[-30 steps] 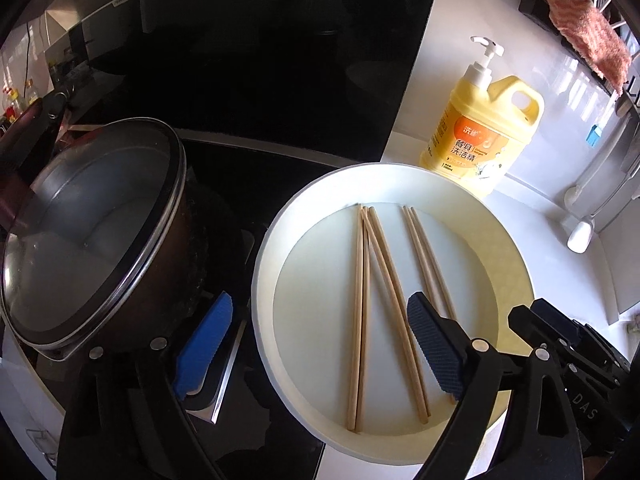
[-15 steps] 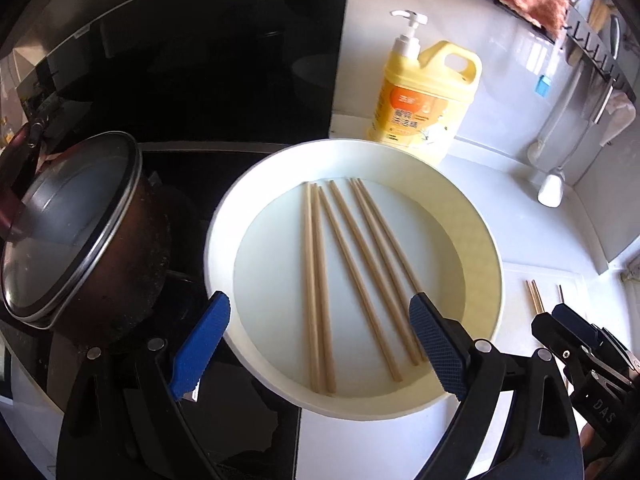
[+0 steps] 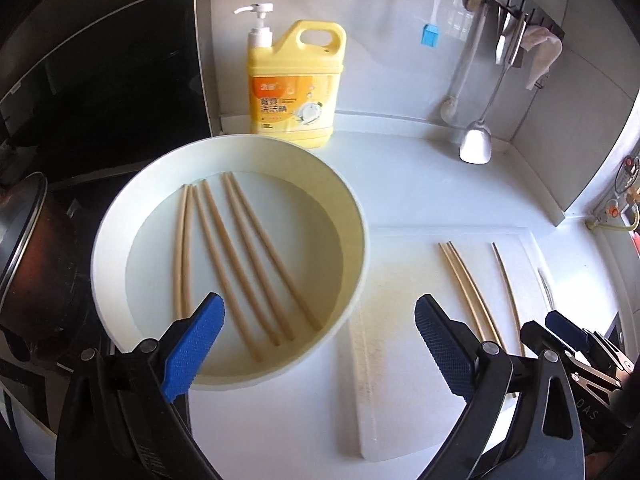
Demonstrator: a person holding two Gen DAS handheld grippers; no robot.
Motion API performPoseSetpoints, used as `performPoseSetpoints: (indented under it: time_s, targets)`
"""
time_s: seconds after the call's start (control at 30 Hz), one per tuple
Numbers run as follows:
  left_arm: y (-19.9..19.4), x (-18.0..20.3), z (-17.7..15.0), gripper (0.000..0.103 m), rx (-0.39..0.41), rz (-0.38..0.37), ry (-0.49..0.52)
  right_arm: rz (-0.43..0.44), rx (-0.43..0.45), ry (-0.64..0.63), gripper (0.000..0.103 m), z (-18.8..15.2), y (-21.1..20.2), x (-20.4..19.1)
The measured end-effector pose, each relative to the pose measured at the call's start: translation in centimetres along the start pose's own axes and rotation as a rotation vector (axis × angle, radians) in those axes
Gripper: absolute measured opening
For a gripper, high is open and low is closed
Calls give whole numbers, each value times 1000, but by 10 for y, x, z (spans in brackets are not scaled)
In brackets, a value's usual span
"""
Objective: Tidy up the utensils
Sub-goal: 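Move both open tools back over the remaining chopsticks on the board, then position both open tools over separate remaining chopsticks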
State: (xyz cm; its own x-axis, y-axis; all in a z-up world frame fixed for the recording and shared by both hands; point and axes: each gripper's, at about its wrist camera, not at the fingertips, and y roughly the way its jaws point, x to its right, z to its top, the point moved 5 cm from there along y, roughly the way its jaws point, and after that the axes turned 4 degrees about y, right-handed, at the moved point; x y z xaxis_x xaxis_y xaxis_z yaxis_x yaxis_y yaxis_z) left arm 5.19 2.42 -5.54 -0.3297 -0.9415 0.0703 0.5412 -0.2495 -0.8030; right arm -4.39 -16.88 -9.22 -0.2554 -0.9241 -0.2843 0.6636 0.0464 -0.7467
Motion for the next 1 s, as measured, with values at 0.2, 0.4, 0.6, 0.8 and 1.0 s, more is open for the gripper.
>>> performPoseSetpoints:
  time_s: [0.2,0.4,0.6,0.8,1.0]
  targets:
    - [8,49,-15,95,-13,29,-37,-7,-10,-29,62,-11,-11,59]
    - [19,85,-42,95,-32,107,-116,31,-28,-91,63,-11,-2,104]
    - [33,114,-59,95,-29,144,-141,69,-45,-131,63,-15,15,131]
    - [61,137,-69,95,-21,124,-84,84,-10,-89,63,-16,29,143]
    - [78,140,-78,95,18,120,-85,88,13,-130,63,-17,46,138]
